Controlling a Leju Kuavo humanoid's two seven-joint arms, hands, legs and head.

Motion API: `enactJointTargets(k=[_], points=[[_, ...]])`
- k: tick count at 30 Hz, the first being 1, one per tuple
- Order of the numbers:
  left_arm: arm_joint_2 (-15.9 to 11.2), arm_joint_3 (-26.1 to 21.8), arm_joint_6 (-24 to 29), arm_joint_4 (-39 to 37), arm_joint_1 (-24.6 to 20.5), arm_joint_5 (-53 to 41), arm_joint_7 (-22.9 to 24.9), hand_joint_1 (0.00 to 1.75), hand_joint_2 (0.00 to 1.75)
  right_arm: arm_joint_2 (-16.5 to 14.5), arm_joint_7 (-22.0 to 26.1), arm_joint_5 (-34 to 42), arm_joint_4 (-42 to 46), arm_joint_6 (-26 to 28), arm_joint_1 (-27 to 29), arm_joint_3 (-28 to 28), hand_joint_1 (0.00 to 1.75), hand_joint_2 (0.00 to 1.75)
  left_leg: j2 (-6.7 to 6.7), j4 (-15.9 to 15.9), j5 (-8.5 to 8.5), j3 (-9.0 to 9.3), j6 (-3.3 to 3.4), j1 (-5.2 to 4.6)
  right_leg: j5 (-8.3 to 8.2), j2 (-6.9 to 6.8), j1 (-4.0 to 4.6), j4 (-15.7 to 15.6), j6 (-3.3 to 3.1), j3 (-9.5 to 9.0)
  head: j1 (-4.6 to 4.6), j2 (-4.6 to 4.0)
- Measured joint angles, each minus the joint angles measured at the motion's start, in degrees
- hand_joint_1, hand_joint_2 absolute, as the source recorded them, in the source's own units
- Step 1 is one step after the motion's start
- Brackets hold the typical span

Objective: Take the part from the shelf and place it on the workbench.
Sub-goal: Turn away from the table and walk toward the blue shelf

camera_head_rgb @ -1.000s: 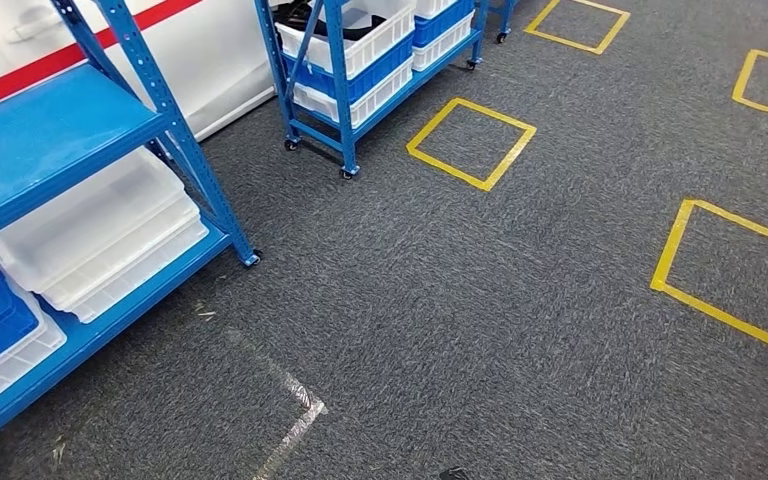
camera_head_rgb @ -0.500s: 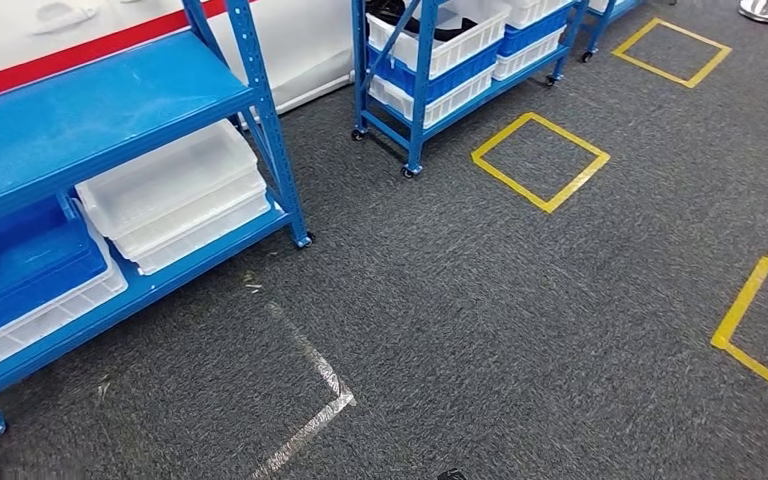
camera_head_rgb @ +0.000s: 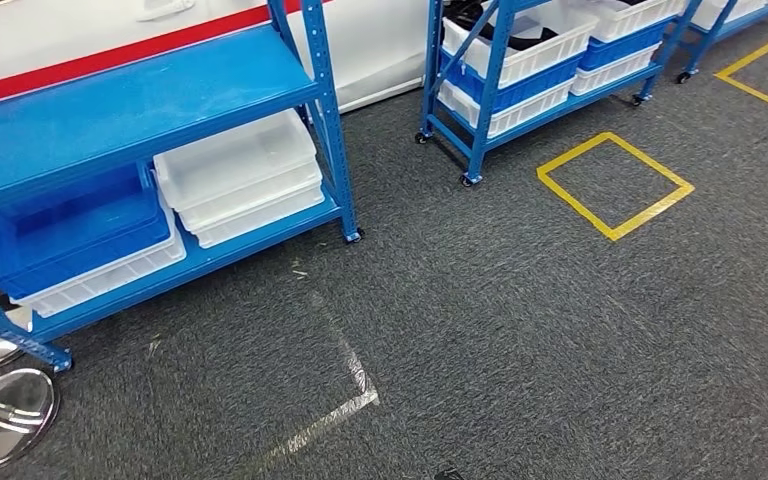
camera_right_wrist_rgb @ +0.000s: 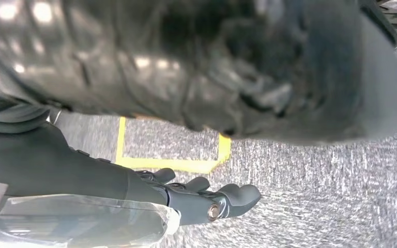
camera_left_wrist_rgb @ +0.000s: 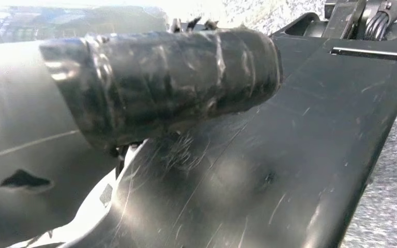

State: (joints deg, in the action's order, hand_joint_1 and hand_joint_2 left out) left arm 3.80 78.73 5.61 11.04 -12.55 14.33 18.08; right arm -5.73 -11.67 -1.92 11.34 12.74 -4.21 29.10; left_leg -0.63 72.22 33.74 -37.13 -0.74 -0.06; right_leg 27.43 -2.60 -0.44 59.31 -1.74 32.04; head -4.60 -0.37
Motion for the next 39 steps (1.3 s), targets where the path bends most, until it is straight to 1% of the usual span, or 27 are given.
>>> enactJointTargets(k=[1, 3, 5, 7, 8, 10, 12, 13, 14, 15, 16, 17, 19, 21, 23, 25, 26, 28, 29, 30, 31, 33, 34, 35, 36, 38, 39], points=[[0.0, 0.0, 0.0, 0.0, 0.2, 0.0, 0.0, 0.0, 0.0, 0.0, 0.0, 0.1, 0.0, 0.0, 0.0, 0.1, 0.0, 0.0, 0.25, -2.0, -1.44, 1.31, 0.3, -0.07, 0.02, -0.72, 0.17, 0.0, -0.04, -0.02, 0.0, 0.0], [-0.1, 0.0, -0.3, 0.0, 0.8, -0.3, 0.0, 0.0, 0.0, 0.0, 0.0, 0.5, 0.0, 0.0, 0.0, 0.3, 0.0, 0.0, 2.46, -9.1, -4.46, 4.97, 1.2, -0.56, 0.04, -1.84, 0.42, 0.0, -0.03, -0.02, 0.04, 0.0], [-0.2, 0.0, -0.6, 0.0, 1.1, -1.0, 0.0, 0.0, 0.0, 0.0, 0.0, 1.1, 0.0, 0.2, -0.1, 0.3, 0.0, 0.0, 4.36, -13.9, -5.21, 6.88, 1.95, -1.23, -0.04, -2.92, 0.57, 0.0, 0.24, 0.26, 0.03, 0.0], [-0.3, 0.1, -0.8, 0.0, 1.2, -1.8, -0.1, 0.0, 0.0, -0.1, -0.2, 1.5, 0.0, 0.3, -0.1, 0.3, 0.0, 0.0, 3.65, -15.1, -5.15, 6.86, 2.39, -1.5, -0.15, -4.22, 0.59, 0.0, 0.71, 0.35, -0.04, 0.0], [-0.2, 0.1, -1.1, 0.0, 1.3, -2.1, -0.1, 0.0, 0.0, -0.2, -0.6, 1.7, 0.0, 0.1, -0.1, 0.3, 0.0, 0.0, 3.07, -15.4, -5.49, 7.0, 2.59, -1.38, -0.03, -4.1, 0.48, 0.0, 1.03, 0.29, -0.02, 0.0], [-0.2, 0.1, -2.0, 0.0, 1.2, -2.3, -0.1, 0.0, 0.0, -0.2, -2.0, 1.8, 0.0, -0.8, -0.3, 0.4, 0.0, 0.0, 1.91, -16.3, -6.13, 7.59, 3.01, -0.94, 1.6, -1.52, 0.3, 2.4, 1.63, 1.1, 0.1, 0.0], [-0.1, 0.1, -2.8, 0.0, 1.0, -2.2, -0.1, 0.0, 0.0, -0.2, -3.1, 1.9, 0.0, -1.4, -0.3, 0.6, 0.0, 0.0, 0.77, -16.4, -6.43, 7.73, 3.24, -0.69, 4.81, 1.53, 0.13, 8.9, 2.04, 4.18, 0.39, 0.0], [0.0, 0.1, -3.1, 0.0, 0.8, -2.1, 0.0, 0.0, 0.0, -0.1, -3.3, 1.9, 0.0, -1.3, -0.2, 0.7, 0.0, 0.0, 0.11, -16.4, -6.47, 7.67, 3.29, -0.66, 6.09, 2.02, 0.08, 12.5, 2.17, 5.99, 0.52, 0.0], [0.0, 0.1, -3.3, 0.0, 0.8, -2.1, 0.0, 0.0, 0.0, -0.1, -3.1, 2.0, 0.0, -1.1, 0.0, 0.8, 0.0, 0.0, -0.57, -16.3, -6.47, 7.65, 3.29, -0.65, 6.53, 2.18, 0.01, 14.9, 2.27, 7.35, 0.54, 0.0], [0.0, 0.1, -3.3, 0.0, 0.8, -2.2, -0.1, 0.0, 0.0, 0.0, -2.7, 1.9, 0.0, -0.6, 0.1, 0.9, 0.0, 0.0, -1.27, -16.2, -6.42, 7.68, 3.27, -0.62, 5.93, 2.24, -0.04, 15.6, 2.33, 7.96, 0.54, 0.0], [0.1, 0.1, -2.9, 0.0, 0.8, -2.5, -0.4, 0.0, 0.0, 0.0, -2.2, 1.9, 0.0, -0.1, 0.1, 1.0, 0.0, 0.0, -2.0, -16.1, -6.3, 7.78, 3.18, -0.56, 4.06, 2.35, -0.11, 13.6, 2.32, 7.36, 0.55, 0.0], [0.1, 0.1, -2.2, 0.0, 1.0, -2.9, -0.8, 0.0, 0.0, 0.0, -1.8, 2.0, 0.0, 0.3, 0.1, 1.1, 0.0, 0.0, -2.64, -15.9, -6.08, 7.93, 3.03, -0.46, 1.57, 2.66, -0.19, 9.9, 2.29, 5.95, 0.55, 0.0], [0.2, 0.1, -0.5, 0.0, 1.4, -3.8, -1.9, 0.0, 0.0, 0.0, -1.2, 2.3, 0.0, 0.7, -0.1, 1.2, 0.0, 0.0, -3.69, -15.3, -5.45, 7.94, 2.49, -0.35, -1.56, 4.39, -0.41, 2.7, 2.19, 2.84, 0.55, 0.0], [0.2, 0.1, 0.6, 0.0, 1.6, -4.6, -2.6, 0.0, 0.0, -0.1, -1.2, 2.6, 0.0, 0.5, -0.2, 1.3, 0.0, 0.0, -4.36, -14.9, -5.12, 7.52, 1.87, -0.21, -1.46, 5.63, -0.35, 0.5, 1.99, 1.76, 0.57, 0.0], [0.3, 0.1, 0.8, 0.0, 1.7, -4.9, -2.9, 0.0, 0.0, -0.1, -1.7, 3.0, 0.0, 0.3, -0.2, 1.3, 0.0, 0.0, -4.68, -14.7, -4.92, 7.19, 1.3, -0.06, -1.42, 5.2, -0.25, 0.3, 1.47, 1.64, 0.59, 0.0], [0.2, 0.1, 0.7, 0.0, 1.7, -5.0, -3.1, 0.0, 0.0, -0.1, -2.6, 3.2, 0.0, 0.0, -0.2, 1.4, 0.0, 0.0, -3.22, -12.7, -3.59, 6.28, 0.72, -0.12, -1.38, 4.59, -0.39, 0.0, 0.74, 1.42, 0.42, 0.0], [0.2, 0.1, 0.6, 0.0, 1.6, -5.1, -3.1, 0.0, 0.0, -0.1, -3.2, 3.3, 0.0, -0.3, -0.2, 1.4, 0.0, 0.0, -2.16, -10.1, -2.25, 5.15, 0.46, -0.14, -1.32, 4.25, -0.42, -0.1, 0.42, 1.29, 0.31, 0.0], [0.2, 0.1, 0.7, 0.0, 1.2, -5.3, -3.4, 0.0, 0.87, -0.1, -4.7, 3.6, 0.0, -1.3, -0.2, 1.4, 0.0, 0.0, -0.92, -2.8, 0.93, 1.76, 0.09, -0.19, -1.07, 3.43, -0.24, -0.1, 0.02, 1.09, 0.18, 0.0], [0.1, 0.1, 0.7, 0.0, 1.0, -5.4, -3.5, 0.0, 1.31, -0.1, -5.3, 3.7, 0.0, -1.7, -0.1, 1.5, 0.0, 0.0, -0.78, 0.2, 1.78, 0.48, 0.02, -0.19, -0.96, 3.0, -0.13, 0.0, -0.06, 0.97, 0.2, 0.0], [0.1, 0.1, 0.7, 0.0, 0.8, -5.4, -3.7, 0.0, 1.75, -0.1, -5.8, 3.8, -0.1, -2.0, -0.1, 1.6, 0.0, 0.0, -0.73, 1.6, 1.69, -0.1, 0.04, -0.19, -0.84, 2.66, -0.02, 0.0, -0.11, 0.84, 0.21, 0.0], [0.1, 0.1, 0.7, 0.0, 0.9, -5.4, -3.8, 0.0, 1.75, -0.1, -6.0, 3.8, -0.1, -2.2, -0.1, 1.8, 0.0, 0.0, -0.69, 0.7, 0.37, 0.37, 0.16, -0.2, -0.74, 2.48, 0.06, 0.0, -0.12, 0.69, 0.21, 0.0], [0.0, 0.1, 0.5, 0.0, 1.3, -5.5, -4.0, 0.0, 1.75, -0.1, -6.3, 4.1, -0.1, -2.5, -0.1, 2.1, 0.0, 0.0, -0.54, -6.0, -3.96, 3.27, 0.67, -0.29, -0.57, 2.38, 0.16, 0.0, -0.05, 0.37, 0.19, 0.0], [-0.1, 0.1, 0.2, 0.0, 1.5, -5.5, -4.1, 0.0, 1.75, -0.1, -6.3, 4.3, -0.1, -2.6, -0.2, 2.2, 0.0, 0.0, -0.41, -9.5, -5.53, 4.66, 1.0, -0.48, -0.54, 2.36, 0.25, 0.0, 0.04, 0.32, 0.25, 0.0], [-0.1, 0.1, -0.2, 0.0, 1.6, -5.6, -4.1, 0.0, 1.75, -0.1, -6.4, 4.6, -0.1, -2.8, -0.2, 2.2, 0.0, 0.0, -0.29, -12.1, -6.15, 5.74, 1.35, -0.67, -0.57, 2.34, 0.29, 0.0, 0.21, 0.46, 0.26, 0.0], [-0.1, 0.1, -0.6, 0.0, 1.6, -5.6, -4.0, 0.0, 1.75, -0.1, -6.4, 4.8, -0.1, -3.1, -0.3, 2.2, 0.0, 0.0, -0.21, -13.5, -5.99, 6.21, 1.64, -0.85, -0.66, 2.29, 0.33, 0.1, 0.42, 0.73, 0.3, 0.0], [-0.1, 0.1, -1.2, 0.0, 1.5, -5.6, -3.8, 0.0, 1.75, -0.1, -6.4, 5.1, -0.1, -3.4, -0.3, 2.2, 0.0, 0.0, -0.31, -14.7, -5.6, 6.62, 2.12, -0.91, -0.86, 2.11, 0.37, 0.0, 0.98, 1.12, 0.29, 0.0], [-0.1, 0.1, -1.4, 0.0, 1.5, -5.6, -3.7, 0.0, 1.31, -0.1, -6.4, 5.2, -0.1, -3.5, -0.2, 2.3, 0.0, 0.0, -0.35, -15.1, -5.76, 6.81, 2.31, -0.74, -0.77, 2.07, 0.35, 0.2, 1.23, 1.24, 0.33, 0.0]])
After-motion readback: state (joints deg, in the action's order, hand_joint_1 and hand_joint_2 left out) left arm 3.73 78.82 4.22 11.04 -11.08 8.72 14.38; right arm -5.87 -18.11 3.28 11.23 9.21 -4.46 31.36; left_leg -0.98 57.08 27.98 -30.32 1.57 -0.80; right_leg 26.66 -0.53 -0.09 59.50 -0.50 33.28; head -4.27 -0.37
